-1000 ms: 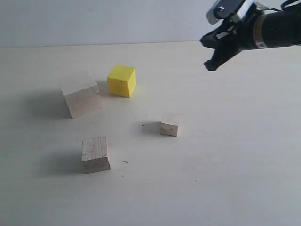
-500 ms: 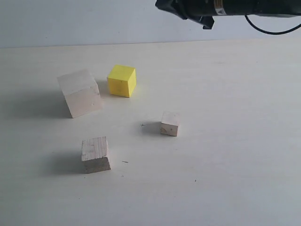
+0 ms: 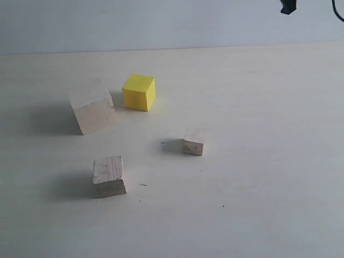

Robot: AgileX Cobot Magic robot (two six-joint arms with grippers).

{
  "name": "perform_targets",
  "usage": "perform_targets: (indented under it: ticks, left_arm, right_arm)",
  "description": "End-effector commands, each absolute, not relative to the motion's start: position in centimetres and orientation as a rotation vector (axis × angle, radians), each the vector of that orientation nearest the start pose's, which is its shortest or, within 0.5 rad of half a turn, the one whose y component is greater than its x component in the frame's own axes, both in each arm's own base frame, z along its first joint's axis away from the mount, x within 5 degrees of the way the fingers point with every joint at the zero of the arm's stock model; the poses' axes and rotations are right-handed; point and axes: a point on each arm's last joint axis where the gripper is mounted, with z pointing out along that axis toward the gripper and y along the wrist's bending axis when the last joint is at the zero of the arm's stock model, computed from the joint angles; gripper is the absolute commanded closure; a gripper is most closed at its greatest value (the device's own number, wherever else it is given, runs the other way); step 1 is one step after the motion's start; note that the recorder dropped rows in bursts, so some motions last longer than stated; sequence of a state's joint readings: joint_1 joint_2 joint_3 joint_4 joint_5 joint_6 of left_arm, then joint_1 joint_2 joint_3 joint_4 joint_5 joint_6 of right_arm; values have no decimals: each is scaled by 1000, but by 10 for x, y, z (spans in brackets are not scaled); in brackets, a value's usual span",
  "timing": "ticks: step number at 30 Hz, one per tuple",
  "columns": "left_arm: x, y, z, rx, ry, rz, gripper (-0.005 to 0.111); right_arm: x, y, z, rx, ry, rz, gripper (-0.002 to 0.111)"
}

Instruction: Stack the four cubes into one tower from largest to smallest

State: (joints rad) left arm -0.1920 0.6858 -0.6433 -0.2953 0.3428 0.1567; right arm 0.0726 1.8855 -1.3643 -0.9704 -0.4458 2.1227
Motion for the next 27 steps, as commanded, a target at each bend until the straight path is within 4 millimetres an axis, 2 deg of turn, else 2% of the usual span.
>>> perform_targets:
  ticks: [1,4,6,9,12,13,15,17,19,23,27]
  left_arm:
    - [138,-37,339,133,1854,-318,107]
    - [138,-37,339,134,1860,-319,107]
    - [138,-37,339,134,1860,-319,107]
    - [138,-37,339,132,1857,-320,107]
    - [138,-37,340,126,1851,-325,107]
    - [138,-37,340,126,1851,-325,107]
    - [138,-37,340,126,1851,-325,107]
    - [138,-37,340,125,1849,-325,107]
    - [139,-37,340,123,1843,-324,107]
    - [139,-37,340,123,1841,-324,107]
    - [139,-37,340,130,1841,-314,107]
  right_arm:
    - [447,29,286,881,1620,1242,108]
    - [447,-3,283,894,1626,1135,108]
    - [446,-26,277,877,1683,984,108]
    - [442,-51,267,736,1820,698,108]
    - [437,-67,258,328,1987,299,108]
    - [436,-70,256,183,2020,177,108]
    - [435,-74,254,2,2026,-14,108]
    - [435,-73,253,-227,2021,-138,108]
    - [435,-71,253,-376,2004,-198,108]
    - [435,-72,252,-475,1989,-277,108]
    - [429,-96,238,-293,2067,-528,108]
